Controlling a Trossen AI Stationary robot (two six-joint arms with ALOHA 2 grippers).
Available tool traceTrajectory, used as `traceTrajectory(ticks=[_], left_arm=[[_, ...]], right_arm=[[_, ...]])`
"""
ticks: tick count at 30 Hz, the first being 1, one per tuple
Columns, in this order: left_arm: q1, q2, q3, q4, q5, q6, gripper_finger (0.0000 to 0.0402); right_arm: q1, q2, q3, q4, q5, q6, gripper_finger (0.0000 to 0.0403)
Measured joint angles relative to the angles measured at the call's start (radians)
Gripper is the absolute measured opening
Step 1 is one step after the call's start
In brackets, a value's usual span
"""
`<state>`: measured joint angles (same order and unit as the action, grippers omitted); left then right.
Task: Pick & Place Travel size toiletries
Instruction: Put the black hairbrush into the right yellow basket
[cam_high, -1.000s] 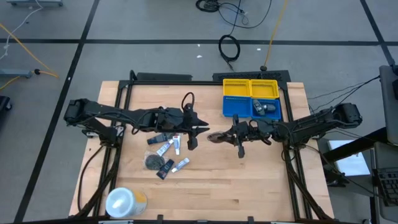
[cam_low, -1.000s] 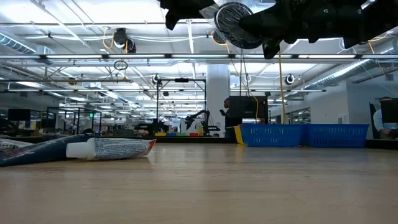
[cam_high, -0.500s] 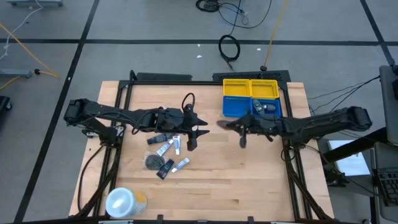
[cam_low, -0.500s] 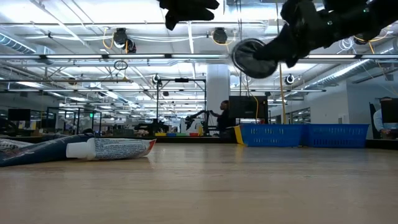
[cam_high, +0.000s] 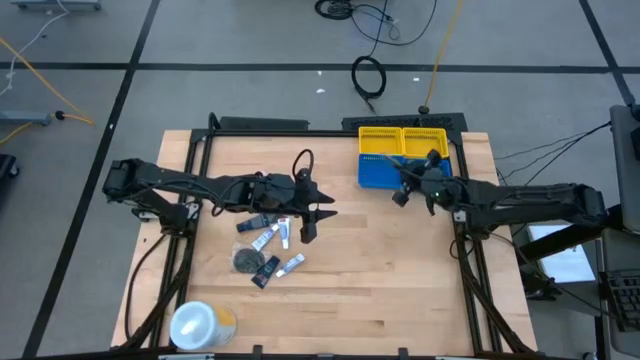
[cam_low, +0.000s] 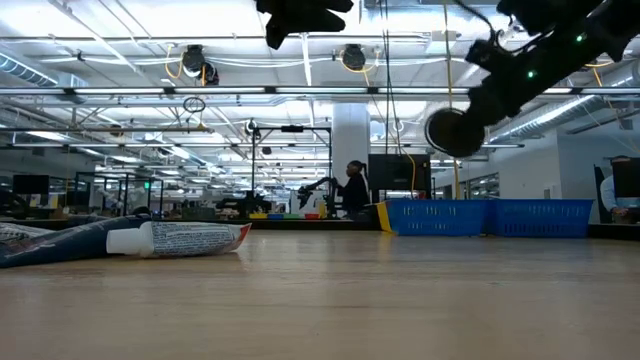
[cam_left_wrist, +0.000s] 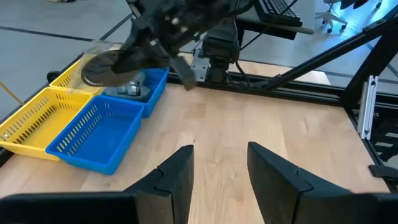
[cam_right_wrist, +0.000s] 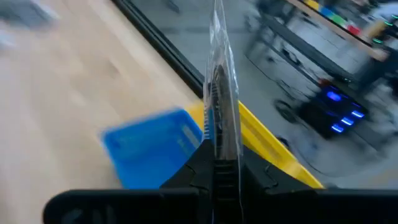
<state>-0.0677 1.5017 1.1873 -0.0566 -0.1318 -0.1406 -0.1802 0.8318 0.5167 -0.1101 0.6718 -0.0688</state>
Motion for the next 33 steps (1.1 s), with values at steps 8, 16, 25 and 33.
traceTrajectory(ticks=[8,16,25,33], left_arm=[[0.000,0.000,0.000,0.001,0.000,0.000,0.0150],[0.000,0.000,0.000,0.001,0.000,0.008,0.0150],[0.001,0.000,0.000,0.007,-0.027,0.007,0.0150],[0.001,0.000,0.000,0.009,-0.027,0.007,0.0150]], right_arm=[[-0.188,0.021,0.000,-0.059,0.008,-0.067,0.0021],[-0.338,0.023,0.000,-0.068,0.008,-0.163,0.0021],[-0.503,0.049,0.000,-0.052,0.008,-0.208,0.0021],[-0.594,0.167,0.001,-0.005,0.006,-0.231,0.0021]])
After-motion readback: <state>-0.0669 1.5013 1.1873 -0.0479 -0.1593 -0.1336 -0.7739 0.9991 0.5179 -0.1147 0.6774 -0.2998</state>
